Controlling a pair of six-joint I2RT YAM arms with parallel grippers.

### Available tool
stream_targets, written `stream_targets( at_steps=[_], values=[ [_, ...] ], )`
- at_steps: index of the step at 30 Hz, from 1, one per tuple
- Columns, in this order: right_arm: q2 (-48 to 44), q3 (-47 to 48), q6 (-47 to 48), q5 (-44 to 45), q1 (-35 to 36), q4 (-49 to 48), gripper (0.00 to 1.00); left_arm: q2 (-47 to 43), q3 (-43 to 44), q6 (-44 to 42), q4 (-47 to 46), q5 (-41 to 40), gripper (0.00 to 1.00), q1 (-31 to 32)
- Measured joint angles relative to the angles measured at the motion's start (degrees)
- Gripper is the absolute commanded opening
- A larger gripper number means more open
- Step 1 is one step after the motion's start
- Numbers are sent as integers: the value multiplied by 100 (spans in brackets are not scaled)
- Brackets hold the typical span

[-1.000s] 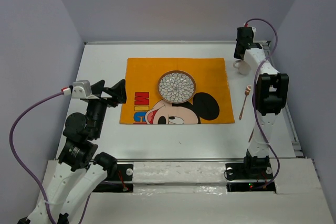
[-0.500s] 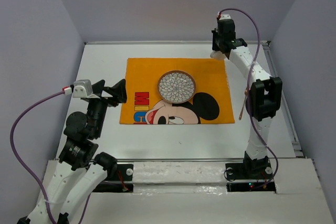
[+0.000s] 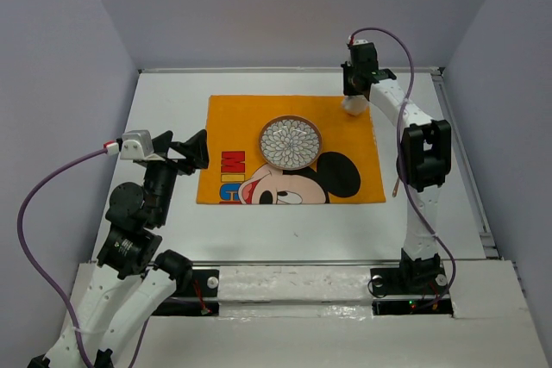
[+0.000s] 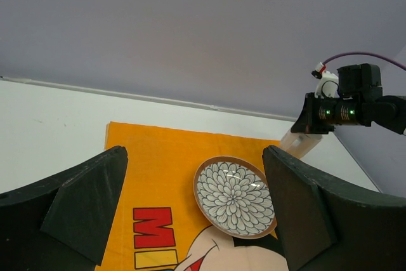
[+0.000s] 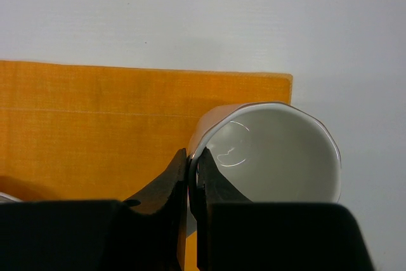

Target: Set the dinner table for one person

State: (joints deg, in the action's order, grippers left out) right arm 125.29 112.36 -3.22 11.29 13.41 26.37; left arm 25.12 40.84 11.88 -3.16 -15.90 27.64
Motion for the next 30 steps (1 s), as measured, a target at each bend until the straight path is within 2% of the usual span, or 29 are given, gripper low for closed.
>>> stream_targets(
  at_steps=[8,10,14,19,25,30],
  values=[
    [0,2,0,-61,0,22,1,0,0,-2,0,-2,99,0],
    [0,2,0,-66,0,22,5,0,0,-2,0,-2,99,0],
    [4,2,-9,-94,0,28,30,0,0,-2,0,0,99,0],
    [11,101,20,-87,0,26,37,0,0,-2,0,-2,99,0],
    [11,380,44,-74,0,13,40,-2,0,-2,0,-2,99,0],
    [-7,385,26,2,0,33,48,-2,0,-2,0,0,99,0]
  ],
)
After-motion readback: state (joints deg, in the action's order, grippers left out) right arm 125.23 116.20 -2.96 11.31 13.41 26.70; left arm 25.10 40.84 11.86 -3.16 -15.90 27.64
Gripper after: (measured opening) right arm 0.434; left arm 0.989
